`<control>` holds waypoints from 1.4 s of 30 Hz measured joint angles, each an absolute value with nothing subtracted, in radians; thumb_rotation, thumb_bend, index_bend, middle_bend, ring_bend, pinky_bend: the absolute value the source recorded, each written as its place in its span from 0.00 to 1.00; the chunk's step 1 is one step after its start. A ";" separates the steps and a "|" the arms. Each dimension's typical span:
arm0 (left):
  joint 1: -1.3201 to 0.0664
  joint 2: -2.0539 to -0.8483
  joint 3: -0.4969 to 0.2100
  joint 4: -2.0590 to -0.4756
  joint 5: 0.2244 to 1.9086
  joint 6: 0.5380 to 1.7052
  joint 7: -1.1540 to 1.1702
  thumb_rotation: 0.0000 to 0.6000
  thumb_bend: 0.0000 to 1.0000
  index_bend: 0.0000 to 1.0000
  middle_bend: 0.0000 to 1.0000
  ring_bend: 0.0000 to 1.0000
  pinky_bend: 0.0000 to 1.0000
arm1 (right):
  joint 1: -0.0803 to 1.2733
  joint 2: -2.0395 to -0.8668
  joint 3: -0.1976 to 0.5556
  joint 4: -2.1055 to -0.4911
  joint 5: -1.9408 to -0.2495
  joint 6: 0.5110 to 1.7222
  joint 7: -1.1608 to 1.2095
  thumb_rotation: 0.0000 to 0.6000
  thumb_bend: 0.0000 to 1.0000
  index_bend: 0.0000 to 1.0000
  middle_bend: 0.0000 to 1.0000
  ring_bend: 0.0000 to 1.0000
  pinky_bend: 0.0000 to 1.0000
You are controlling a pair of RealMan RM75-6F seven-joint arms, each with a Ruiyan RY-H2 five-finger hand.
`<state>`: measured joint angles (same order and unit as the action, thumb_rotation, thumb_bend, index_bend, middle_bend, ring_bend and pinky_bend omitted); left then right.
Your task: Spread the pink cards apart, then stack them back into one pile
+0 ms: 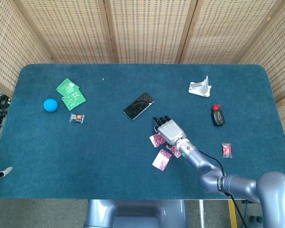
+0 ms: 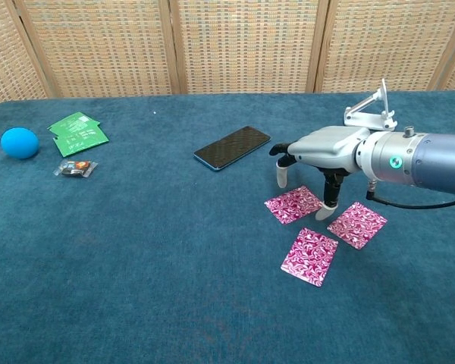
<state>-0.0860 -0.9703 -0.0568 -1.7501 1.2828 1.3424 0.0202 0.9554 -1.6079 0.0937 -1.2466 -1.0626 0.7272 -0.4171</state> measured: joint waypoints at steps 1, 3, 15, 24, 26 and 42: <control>-0.086 -0.971 -0.057 -1.750 1.282 1.342 0.020 1.00 0.00 0.00 0.00 0.00 0.00 | 0.956 -1.614 0.092 -1.238 -1.068 0.727 -0.420 1.00 0.02 0.35 0.00 0.13 0.16; -0.086 -0.971 -0.057 -1.749 1.281 1.342 0.020 1.00 0.00 0.00 0.00 0.00 0.00 | 0.958 -1.622 0.090 -1.224 -1.074 0.727 -0.426 1.00 0.02 0.35 0.00 0.13 0.16; -0.092 -0.973 -0.060 -1.746 1.268 1.333 0.024 1.00 0.00 0.00 0.00 0.00 0.00 | 0.980 -1.673 0.100 -1.157 -1.058 0.699 -0.461 1.00 0.02 0.35 0.00 0.13 0.16; -0.095 -0.974 -0.061 -1.744 1.264 1.327 0.023 1.00 0.00 0.00 0.00 0.00 0.00 | 0.984 -1.688 0.095 -1.141 -1.060 0.690 -0.471 1.00 0.04 0.40 0.00 0.13 0.16; -0.096 -0.974 -0.060 -1.744 1.264 1.326 0.023 1.00 0.00 0.00 0.00 0.00 0.00 | 0.984 -1.694 0.094 -1.134 -1.064 0.689 -0.468 1.00 0.06 0.45 0.00 0.13 0.16; -0.093 -0.972 -0.059 -1.748 1.270 1.334 0.022 1.00 0.00 0.00 0.00 0.00 0.00 | 0.973 -1.673 0.104 -1.169 -1.091 0.704 -0.440 1.00 0.21 0.57 0.02 0.13 0.16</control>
